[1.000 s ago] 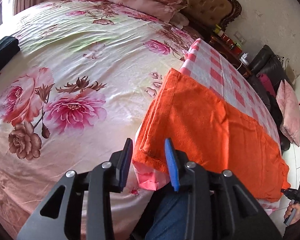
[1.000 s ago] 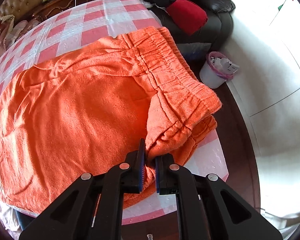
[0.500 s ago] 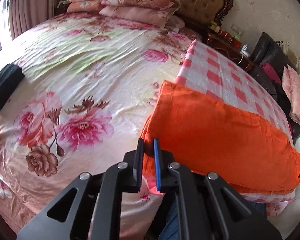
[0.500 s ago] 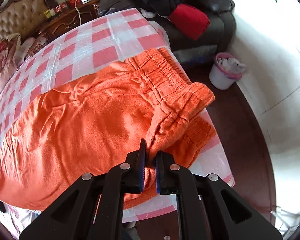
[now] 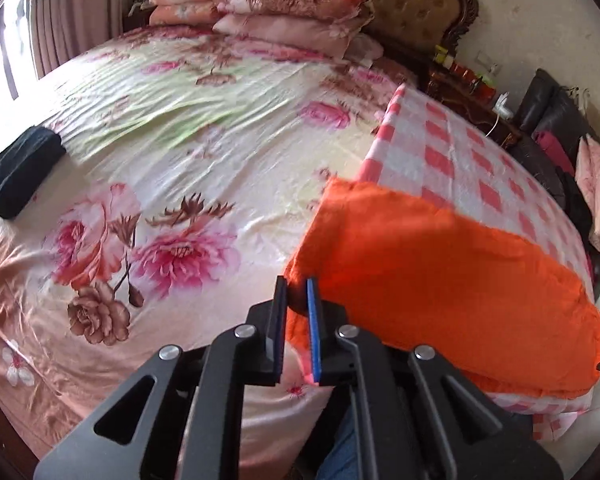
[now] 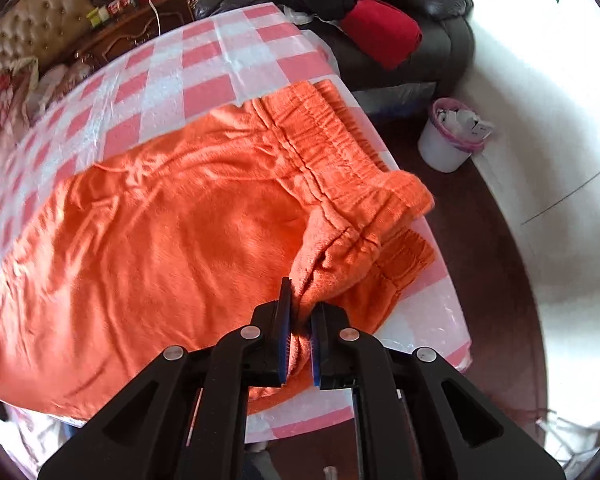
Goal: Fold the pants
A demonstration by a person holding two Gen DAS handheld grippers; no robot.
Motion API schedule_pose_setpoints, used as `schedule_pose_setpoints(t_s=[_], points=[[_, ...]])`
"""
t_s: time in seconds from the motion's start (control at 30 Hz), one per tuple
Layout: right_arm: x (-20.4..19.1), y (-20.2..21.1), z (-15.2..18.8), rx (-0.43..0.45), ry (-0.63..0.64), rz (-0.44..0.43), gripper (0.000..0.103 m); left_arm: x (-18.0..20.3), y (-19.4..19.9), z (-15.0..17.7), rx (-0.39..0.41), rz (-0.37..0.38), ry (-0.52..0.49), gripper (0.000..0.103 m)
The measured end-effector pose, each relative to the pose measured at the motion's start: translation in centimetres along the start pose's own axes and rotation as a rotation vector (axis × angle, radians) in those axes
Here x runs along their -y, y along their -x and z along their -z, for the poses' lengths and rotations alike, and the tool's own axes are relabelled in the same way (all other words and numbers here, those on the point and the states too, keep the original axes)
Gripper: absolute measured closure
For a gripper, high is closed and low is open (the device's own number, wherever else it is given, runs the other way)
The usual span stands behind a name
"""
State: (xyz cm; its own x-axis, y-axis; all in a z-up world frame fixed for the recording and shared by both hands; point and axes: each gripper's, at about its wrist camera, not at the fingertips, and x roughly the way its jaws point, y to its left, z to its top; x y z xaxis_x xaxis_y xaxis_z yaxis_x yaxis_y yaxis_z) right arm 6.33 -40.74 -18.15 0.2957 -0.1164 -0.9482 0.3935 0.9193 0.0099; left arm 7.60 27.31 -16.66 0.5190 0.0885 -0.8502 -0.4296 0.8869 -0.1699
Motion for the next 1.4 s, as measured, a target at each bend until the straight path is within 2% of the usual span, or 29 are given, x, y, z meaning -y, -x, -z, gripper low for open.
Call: schedule_pose_setpoints(t_s=[0.07, 0.13, 0.23, 0.3, 0.37, 0.4, 0.43, 0.47, 0.53, 0.6, 0.67, 0.7, 0.77, 0.83, 0.93, 1.03, 1.07, 1.1, 1.13, 1.17, 1.23, 1.3, 1.4], points=[[0.1, -0.7, 0.3, -0.012, 0.000, 0.018, 0.097, -1.4, -2.8, 1.6, -0.098, -0.003, 0.061, 0.094], [0.3, -1.6, 0.6, -0.027, -0.013, 0.018, 0.097, -0.9, -3.7, 2.8, -0.106, -0.035, 0.014, 0.093], [-0.2, -2.1, 1.1, -0.027, 0.028, 0.056, 0.097, -1.3, -4.5, 2.8, -0.141, -0.049, 0.029, 0.082], [-0.4, -2.1, 1.1, -0.024, 0.038, 0.066, 0.097, -1.8, -3.6, 1.6, -0.096, -0.048, 0.038, 0.075], [-0.5, -2.2, 1.2, -0.021, 0.046, 0.072, 0.096, -1.6, -2.3, -1.2, 0.003, 0.026, 0.028, 0.057], [-0.6, -2.2, 1.2, -0.018, 0.051, 0.076, 0.096, -1.0, -1.9, -2.7, 0.050, 0.058, 0.001, 0.054], [-0.6, -2.2, 1.2, -0.017, 0.054, 0.080, 0.096, -0.4, -2.2, -4.1, 0.085, 0.098, -0.037, 0.045], [-0.7, -2.2, 1.2, -0.016, 0.056, 0.083, 0.096, 0.1, -3.3, -5.3, 0.083, 0.148, -0.072, 0.043], [-0.7, -2.1, 1.2, -0.014, 0.059, 0.088, 0.096, 0.2, -6.3, -7.3, 0.031, 0.190, -0.068, 0.046], [-0.6, -2.2, 1.3, -0.012, 0.055, 0.083, 0.096, -0.7, -9.5, -8.7, -0.046, 0.332, -0.020, 0.046], [-0.6, -2.2, 1.4, -0.011, 0.053, 0.082, 0.096, -1.5, -11.9, -9.5, -0.098, 0.416, 0.036, 0.053], [-0.6, -2.2, 1.4, -0.013, 0.053, 0.083, 0.096, -1.7, -12.9, -9.8, -0.128, 0.459, 0.048, 0.060], [-0.7, -2.1, 1.3, -0.017, 0.054, 0.087, 0.096, -2.0, -13.9, -10.1, -0.146, 0.524, 0.072, 0.091], [-0.7, -2.2, 1.2, -0.019, 0.055, 0.091, 0.096, -1.4, -13.3, -10.7, -0.115, 0.496, 0.024, 0.092], [-0.7, -2.2, 1.2, -0.017, 0.054, 0.095, 0.096, -1.2, -12.5, -11.6, -0.058, 0.464, 0.017, 0.092], [-0.9, -2.2, 1.3, -0.013, 0.057, 0.105, 0.096, -0.7, -13.6, -11.9, -0.058, 0.426, 0.010, 0.091], [-0.9, -2.2, 1.3, -0.012, 0.056, 0.105, 0.096, -0.5, -14.0, -11.7, -0.073, 0.409, 0.006, 0.082], [-0.9, -2.2, 1.3, -0.012, 0.054, 0.102, 0.096, -0.5, -14.3, -11.4, -0.084, 0.376, 0.010, 0.077], [-0.8, -2.2, 1.3, -0.011, 0.051, 0.098, 0.096, -0.7, -14.2, -11.2, -0.071, 0.321, 0.024, 0.067], [-0.7, -2.2, 1.3, -0.010, 0.047, 0.093, 0.096, -1.0, -13.5, -11.1, -0.036, 0.299, 0.037, 0.066], [-0.4, -2.1, 1.5, -0.004, 0.038, 0.077, 0.096, -1.4, -11.3, -10.7, 0.031, 0.313, 0.052, 0.063], [-0.2, -2.1, 1.6, 0.004, 0.039, 0.069, 0.096, -0.8, -8.7, -9.6, 0.089, 0.285, 0.023, 0.061], [0.0, -2.0, 1.5, 0.005, 0.035, 0.062, 0.096, 1.1, -5.0, -6.9, 0.163, 0.279, -0.050, 0.052]])
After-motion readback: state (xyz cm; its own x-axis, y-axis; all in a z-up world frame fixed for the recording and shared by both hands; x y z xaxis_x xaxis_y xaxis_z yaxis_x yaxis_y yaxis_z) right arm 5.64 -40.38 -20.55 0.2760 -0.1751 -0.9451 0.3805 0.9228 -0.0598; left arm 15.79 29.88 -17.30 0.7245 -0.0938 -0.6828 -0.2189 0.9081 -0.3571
